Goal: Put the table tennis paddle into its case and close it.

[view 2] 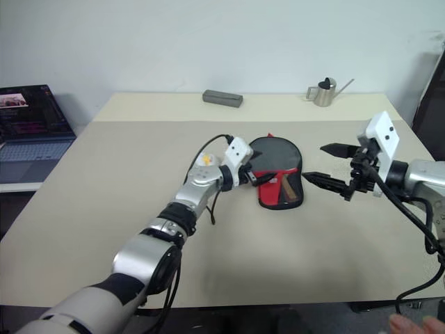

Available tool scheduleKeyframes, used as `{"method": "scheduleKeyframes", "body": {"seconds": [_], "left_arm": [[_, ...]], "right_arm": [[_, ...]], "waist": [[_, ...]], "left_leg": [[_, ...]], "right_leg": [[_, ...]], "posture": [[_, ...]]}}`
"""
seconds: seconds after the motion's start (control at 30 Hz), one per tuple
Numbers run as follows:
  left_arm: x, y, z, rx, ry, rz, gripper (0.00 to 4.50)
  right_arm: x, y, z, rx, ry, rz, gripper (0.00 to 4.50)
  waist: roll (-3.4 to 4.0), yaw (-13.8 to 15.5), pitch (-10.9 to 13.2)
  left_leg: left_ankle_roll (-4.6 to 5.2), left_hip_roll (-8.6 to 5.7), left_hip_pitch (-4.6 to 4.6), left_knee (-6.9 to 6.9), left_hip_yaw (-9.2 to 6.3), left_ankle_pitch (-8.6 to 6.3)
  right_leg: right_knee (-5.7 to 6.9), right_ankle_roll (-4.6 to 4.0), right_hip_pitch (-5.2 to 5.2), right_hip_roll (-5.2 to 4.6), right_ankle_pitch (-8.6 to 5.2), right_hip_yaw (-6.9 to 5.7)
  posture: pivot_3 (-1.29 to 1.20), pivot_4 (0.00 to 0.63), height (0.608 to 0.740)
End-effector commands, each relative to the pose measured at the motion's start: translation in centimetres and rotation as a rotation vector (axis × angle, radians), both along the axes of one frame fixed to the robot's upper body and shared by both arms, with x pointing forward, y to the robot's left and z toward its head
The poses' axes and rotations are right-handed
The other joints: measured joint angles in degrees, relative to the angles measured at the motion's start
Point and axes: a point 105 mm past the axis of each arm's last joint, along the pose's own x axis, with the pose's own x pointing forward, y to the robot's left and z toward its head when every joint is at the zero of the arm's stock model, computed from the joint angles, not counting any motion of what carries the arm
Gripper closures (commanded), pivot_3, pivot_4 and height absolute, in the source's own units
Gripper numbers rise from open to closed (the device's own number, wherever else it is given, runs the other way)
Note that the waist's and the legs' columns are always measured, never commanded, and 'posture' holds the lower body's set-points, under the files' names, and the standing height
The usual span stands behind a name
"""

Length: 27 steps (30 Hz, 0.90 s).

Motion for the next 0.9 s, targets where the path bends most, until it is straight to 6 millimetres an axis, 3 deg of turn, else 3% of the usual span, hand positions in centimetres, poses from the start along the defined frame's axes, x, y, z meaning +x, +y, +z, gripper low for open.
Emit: {"method": "scheduleKeyframes", "body": {"seconds": [0.03,0.13,0.3,0.43,0.6,0.9], "left_arm": [[0.3,0.7,2.7,-0.054,-0.08,-0.001,0.0],[-0.2,2.0,3.8,-0.084,-0.103,-0.049,0.0],[-2.0,5.4,3.5,-0.04,-0.116,-0.114,0.0],[-5.2,8.7,5.3,-0.134,-0.064,-0.162,0.0],[-8.9,10.9,7.7,-0.171,-0.024,-0.205,0.0],[-9.8,13.8,9.0,-0.152,-0.037,-0.084,0.0]], "right_arm": [[0.5,0.2,0.1,0.054,0.019,-0.042,0.02],[1.3,0.3,-0.6,0.104,0.07,-0.078,0.02],[2.7,0.1,-1.7,0.133,0.109,-0.151,0.02],[4.1,-0.2,-3.2,0.149,0.186,-0.212,0.02],[6.4,-0.5,-4.4,0.16,0.245,-0.31,0.02],[9.5,0.9,-6.7,0.232,0.387,-0.368,0.02]], "waist": [[0.0,-0.03,0.0],[0.01,-0.11,0.01],[0.06,-0.18,-0.02],[0.07,-0.23,-0.01],[0.13,-0.19,-0.02],[0.18,-0.4,-0.05]], "left_leg": [[0.0,0.0,0.0,0.0,0.0,0.0],[0.0,-0.01,0.0,0.01,-0.03,0.0],[-0.02,-0.03,0.01,-0.04,-0.1,0.01],[-0.02,-0.05,-0.03,-0.02,-0.14,0.01],[-0.03,-0.03,-0.02,0.01,-0.21,0.01],[-0.02,0.01,0.05,0.03,-0.19,0.01]], "right_leg": [[-0.01,0.0,0.0,-0.01,0.0,0.0],[0.02,0.0,-0.03,-0.02,0.0,0.05],[-0.01,0.01,-0.08,-0.05,0.0,0.1],[-0.03,0.01,-0.1,-0.08,-0.01,0.1],[0.04,0.0,-0.11,-0.06,-0.01,0.09],[0.06,0.0,-0.04,-0.01,0.0,0.07]], "posture": [[0.0,0.15,0.74],[0.0,0.15,0.74],[0.0,0.15,0.74],[0.0,0.15,0.74],[0.0,0.15,0.74],[0.0,0.15,0.74]]}}
